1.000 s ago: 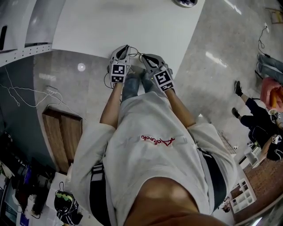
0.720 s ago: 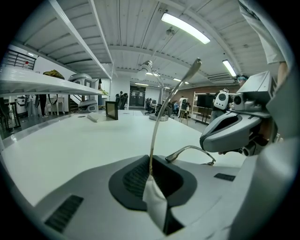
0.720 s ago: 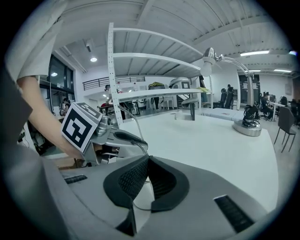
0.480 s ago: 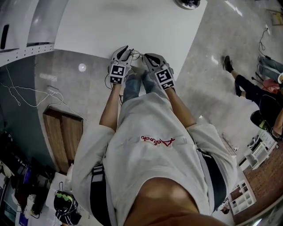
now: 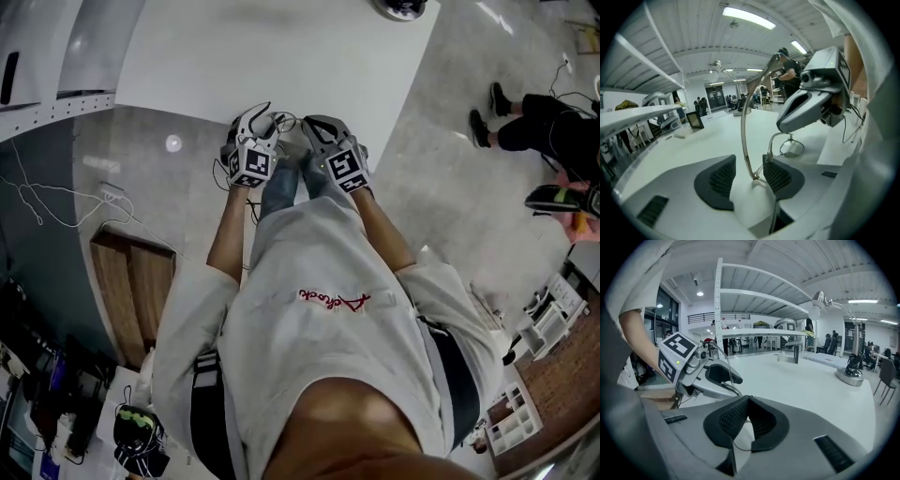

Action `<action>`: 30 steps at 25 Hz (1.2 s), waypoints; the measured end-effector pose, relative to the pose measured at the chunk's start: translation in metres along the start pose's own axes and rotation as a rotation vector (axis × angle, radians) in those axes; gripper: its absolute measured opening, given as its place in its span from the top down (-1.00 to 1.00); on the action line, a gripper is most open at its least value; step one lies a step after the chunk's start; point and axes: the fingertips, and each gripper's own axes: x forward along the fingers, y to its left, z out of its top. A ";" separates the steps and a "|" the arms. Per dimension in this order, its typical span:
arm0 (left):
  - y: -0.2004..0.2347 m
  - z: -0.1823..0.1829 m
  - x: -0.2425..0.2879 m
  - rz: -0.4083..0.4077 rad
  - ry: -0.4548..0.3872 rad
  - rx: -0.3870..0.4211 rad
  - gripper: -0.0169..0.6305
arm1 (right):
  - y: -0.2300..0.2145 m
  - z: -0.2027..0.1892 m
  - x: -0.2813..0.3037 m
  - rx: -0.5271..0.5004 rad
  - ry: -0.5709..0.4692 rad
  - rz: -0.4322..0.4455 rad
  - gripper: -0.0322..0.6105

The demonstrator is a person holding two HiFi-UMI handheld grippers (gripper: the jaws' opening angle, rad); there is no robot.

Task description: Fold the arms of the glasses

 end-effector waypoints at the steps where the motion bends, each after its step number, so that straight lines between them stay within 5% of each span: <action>1: -0.003 -0.003 -0.002 0.001 0.013 0.039 0.39 | 0.002 -0.001 0.001 -0.006 0.003 0.003 0.91; 17: 0.003 -0.051 -0.051 0.090 0.094 -0.067 0.39 | 0.015 -0.020 0.022 -0.228 0.105 0.013 0.91; 20: 0.011 -0.032 -0.057 0.123 0.038 -0.056 0.44 | 0.017 -0.023 0.027 -0.250 0.119 0.020 0.91; 24: 0.012 -0.001 -0.052 0.132 -0.034 -0.018 0.77 | 0.017 -0.023 0.029 -0.256 0.120 0.019 0.91; 30: -0.002 0.011 -0.038 0.077 -0.052 -0.001 0.86 | 0.017 -0.024 0.028 -0.249 0.119 0.023 0.91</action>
